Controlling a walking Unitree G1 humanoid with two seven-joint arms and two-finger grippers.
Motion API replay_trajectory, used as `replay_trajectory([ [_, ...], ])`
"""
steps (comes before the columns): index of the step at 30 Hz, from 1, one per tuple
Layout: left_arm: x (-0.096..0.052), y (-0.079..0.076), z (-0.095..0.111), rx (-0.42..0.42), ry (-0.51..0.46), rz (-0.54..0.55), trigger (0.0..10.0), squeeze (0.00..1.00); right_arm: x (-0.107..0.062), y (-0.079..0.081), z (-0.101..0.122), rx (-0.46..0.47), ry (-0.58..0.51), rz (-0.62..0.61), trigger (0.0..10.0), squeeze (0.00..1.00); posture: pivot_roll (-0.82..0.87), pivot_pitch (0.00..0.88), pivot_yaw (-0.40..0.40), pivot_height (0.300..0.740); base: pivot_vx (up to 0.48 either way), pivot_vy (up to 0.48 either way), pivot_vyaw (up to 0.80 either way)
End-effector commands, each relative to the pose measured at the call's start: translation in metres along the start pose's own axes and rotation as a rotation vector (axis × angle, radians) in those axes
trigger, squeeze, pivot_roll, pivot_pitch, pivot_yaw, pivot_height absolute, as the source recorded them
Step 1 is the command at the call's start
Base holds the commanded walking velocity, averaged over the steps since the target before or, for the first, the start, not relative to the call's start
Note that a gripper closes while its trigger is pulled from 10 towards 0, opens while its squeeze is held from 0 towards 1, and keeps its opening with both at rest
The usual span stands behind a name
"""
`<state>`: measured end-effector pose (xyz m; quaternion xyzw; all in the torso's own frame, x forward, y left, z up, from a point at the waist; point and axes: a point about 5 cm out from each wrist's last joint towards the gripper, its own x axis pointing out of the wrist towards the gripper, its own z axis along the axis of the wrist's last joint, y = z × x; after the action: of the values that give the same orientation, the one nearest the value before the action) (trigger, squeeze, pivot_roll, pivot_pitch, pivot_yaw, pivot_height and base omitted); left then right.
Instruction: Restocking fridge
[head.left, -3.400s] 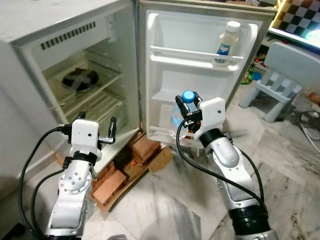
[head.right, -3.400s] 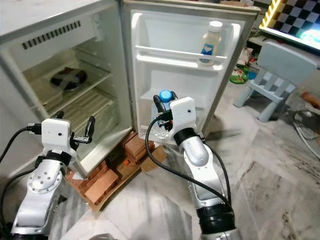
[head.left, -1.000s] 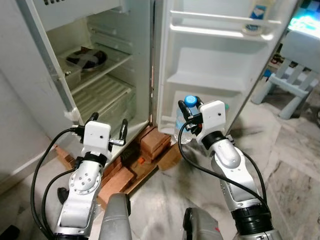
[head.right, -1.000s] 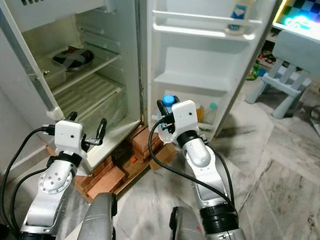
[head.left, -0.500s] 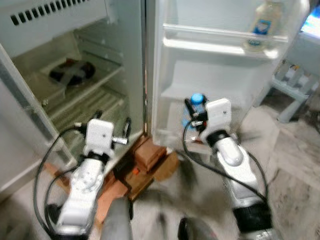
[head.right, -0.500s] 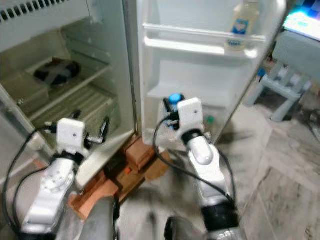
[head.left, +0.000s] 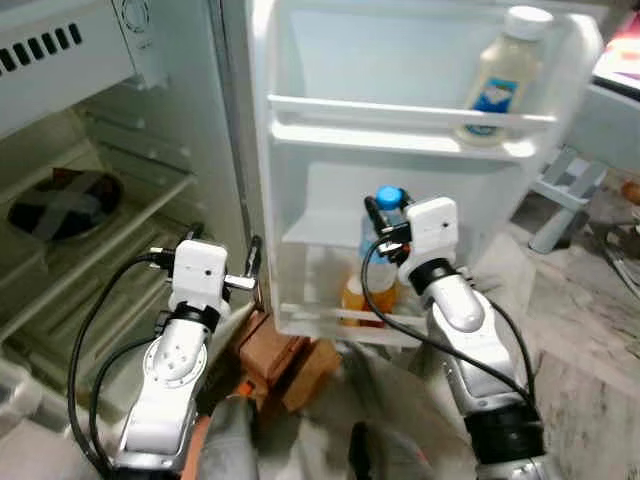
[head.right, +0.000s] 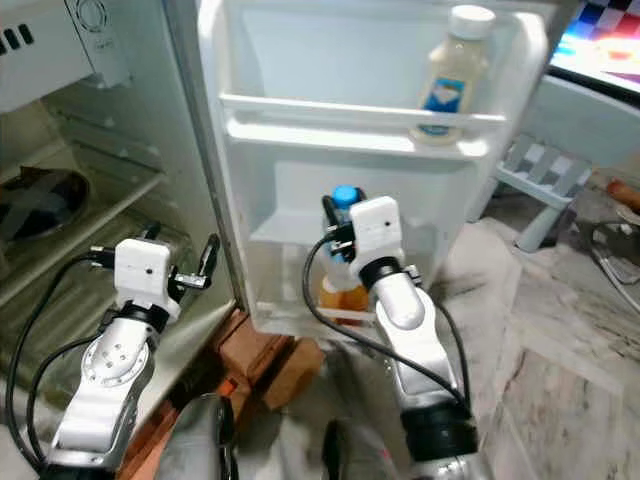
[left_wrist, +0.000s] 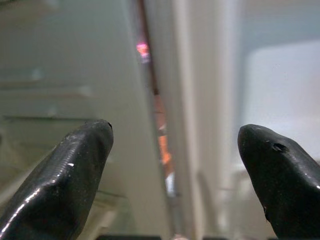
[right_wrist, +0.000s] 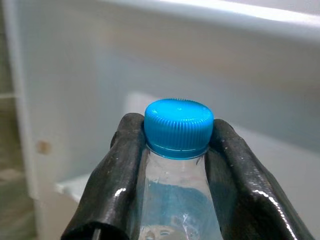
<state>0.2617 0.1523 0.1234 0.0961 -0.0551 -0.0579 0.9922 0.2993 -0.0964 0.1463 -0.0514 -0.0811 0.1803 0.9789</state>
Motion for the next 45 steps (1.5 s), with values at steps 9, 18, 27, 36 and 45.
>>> replay_trajectory([
  [9,0.000,-0.004,0.001,-0.008,0.002,-0.001,10.0,0.00,0.000,-0.002,0.004,0.010,-0.023,0.010,10.0,0.00,0.11,0.039,-0.068,0.636,0.000,0.000,0.00],
  [18,-0.002,-0.004,0.001,-0.009,0.009,0.001,10.0,0.00,-0.004,0.013,0.000,0.065,-0.002,0.098,10.0,0.00,0.11,0.046,-0.068,0.597,0.000,0.000,0.00],
  [27,-0.003,-0.004,0.002,-0.007,0.010,-0.003,10.0,0.00,-0.006,0.014,-0.002,0.072,0.008,0.119,10.0,0.00,0.11,0.054,-0.065,0.532,0.000,0.000,0.00],
  [36,-0.005,-0.002,0.005,0.003,0.011,0.000,10.0,0.00,-0.008,0.025,-0.006,0.085,0.029,0.170,10.0,0.00,0.13,0.086,-0.058,0.532,0.000,0.000,0.00],
  [45,-0.011,0.005,0.014,0.036,0.005,0.008,10.0,0.00,0.003,0.037,-0.002,0.097,-0.007,0.229,10.0,0.00,0.17,0.138,-0.037,0.532,0.000,0.000,0.00],
])
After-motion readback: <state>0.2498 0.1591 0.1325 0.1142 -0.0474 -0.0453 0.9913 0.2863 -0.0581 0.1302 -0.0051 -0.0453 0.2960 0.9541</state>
